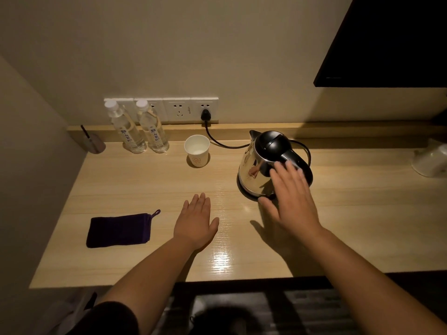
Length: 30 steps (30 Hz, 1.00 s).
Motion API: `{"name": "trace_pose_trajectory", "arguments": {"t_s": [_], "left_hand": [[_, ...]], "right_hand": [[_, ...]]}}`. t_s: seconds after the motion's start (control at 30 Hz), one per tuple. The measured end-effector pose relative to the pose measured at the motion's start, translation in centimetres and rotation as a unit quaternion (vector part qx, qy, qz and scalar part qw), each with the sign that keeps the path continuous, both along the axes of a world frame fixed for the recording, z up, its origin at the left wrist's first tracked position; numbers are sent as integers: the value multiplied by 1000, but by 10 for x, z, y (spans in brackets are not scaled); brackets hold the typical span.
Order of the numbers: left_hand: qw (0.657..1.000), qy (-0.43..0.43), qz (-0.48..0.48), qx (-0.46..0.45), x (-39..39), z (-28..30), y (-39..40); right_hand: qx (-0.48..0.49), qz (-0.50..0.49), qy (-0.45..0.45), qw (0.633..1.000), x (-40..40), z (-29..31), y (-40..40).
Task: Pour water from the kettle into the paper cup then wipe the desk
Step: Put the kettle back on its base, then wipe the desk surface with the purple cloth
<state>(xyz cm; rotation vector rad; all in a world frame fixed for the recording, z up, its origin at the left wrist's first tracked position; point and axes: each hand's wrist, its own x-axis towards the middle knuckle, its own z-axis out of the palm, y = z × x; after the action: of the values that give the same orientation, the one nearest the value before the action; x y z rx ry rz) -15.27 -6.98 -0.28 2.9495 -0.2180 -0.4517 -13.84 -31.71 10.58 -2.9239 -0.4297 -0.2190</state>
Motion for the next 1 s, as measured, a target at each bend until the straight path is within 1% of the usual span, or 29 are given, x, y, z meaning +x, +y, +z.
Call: {"name": "trace_pose_trajectory", "arguments": {"t_s": [0.13,0.23,0.3,0.4,0.47,0.6,0.77,1.0], "left_hand": [[999,-27,27,9,-11,12,6],[997,-39,56,21,-22,22,18],[995,-46,84,28,-30,28,28],[989,-55,134,35,-47,35,49],[982,-60,173,34,-59,38,66],[970,-81,227,29,-80,46,103],[956,-80,282,20,-109,49,154],[942,-81,325,15,-157,43,228]], "right_hand": [[-11,57,45,997,-6,-15,26],[-4,55,91,994,-9,-35,44],[-14,54,112,992,-10,-47,55],[-49,89,134,986,-10,-59,78],[-56,113,143,982,-10,-60,98],[-60,161,153,973,-16,-59,144],[-66,210,148,964,-22,-57,201],[-83,248,144,954,-45,-59,281]]}}
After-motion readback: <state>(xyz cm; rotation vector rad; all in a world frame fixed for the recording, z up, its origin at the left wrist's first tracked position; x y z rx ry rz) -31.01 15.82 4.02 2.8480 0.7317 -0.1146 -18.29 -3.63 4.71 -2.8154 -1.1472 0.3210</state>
